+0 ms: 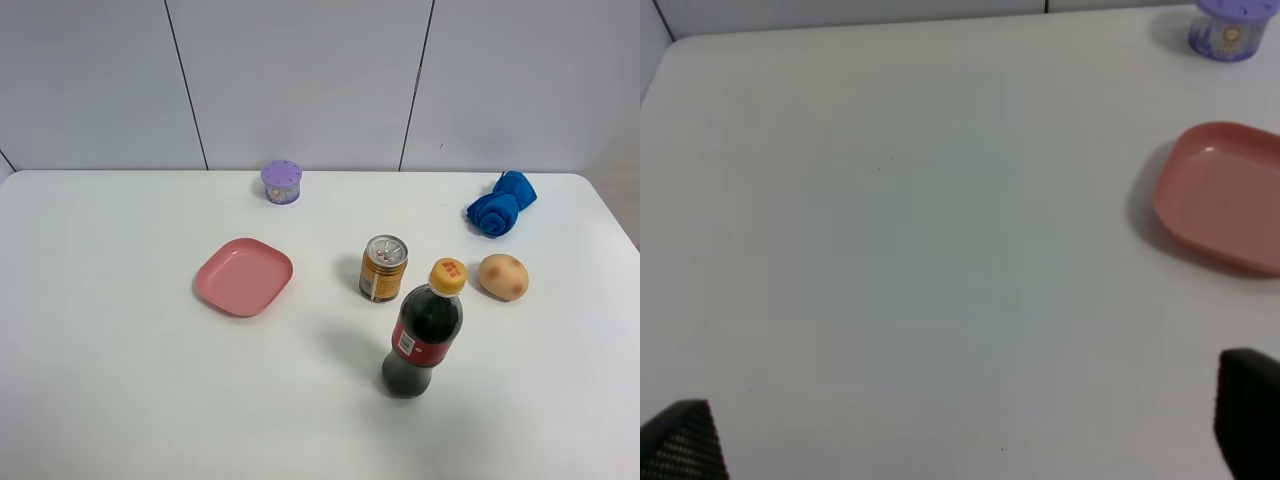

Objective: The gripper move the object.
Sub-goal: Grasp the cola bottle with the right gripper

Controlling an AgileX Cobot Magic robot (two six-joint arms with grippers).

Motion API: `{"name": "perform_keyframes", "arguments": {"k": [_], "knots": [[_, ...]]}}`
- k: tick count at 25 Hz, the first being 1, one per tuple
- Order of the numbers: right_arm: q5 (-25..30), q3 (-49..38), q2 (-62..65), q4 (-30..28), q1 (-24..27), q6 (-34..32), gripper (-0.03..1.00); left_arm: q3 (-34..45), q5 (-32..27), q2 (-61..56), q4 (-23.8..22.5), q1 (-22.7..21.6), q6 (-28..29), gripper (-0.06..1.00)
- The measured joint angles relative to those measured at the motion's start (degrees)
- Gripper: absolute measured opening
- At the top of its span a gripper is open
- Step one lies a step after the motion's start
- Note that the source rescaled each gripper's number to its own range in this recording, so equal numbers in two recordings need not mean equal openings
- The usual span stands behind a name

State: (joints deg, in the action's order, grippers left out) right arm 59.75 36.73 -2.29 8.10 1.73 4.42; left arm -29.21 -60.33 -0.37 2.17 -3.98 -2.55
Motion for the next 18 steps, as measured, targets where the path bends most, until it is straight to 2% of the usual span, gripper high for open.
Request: {"name": "perform_keyframes", "arguments": {"k": [7,18], "knots": [[1.5,0.0,-12.4,11.1,-0.6,11.5,0.78,0.0,0.0,0.0,0.0,0.0,0.0,1.00],[1.8,0.0,-25.2,11.7,-0.9,21.7,0.78,0.0,0.0,0.0,0.0,0.0,0.0,1.00]]}}
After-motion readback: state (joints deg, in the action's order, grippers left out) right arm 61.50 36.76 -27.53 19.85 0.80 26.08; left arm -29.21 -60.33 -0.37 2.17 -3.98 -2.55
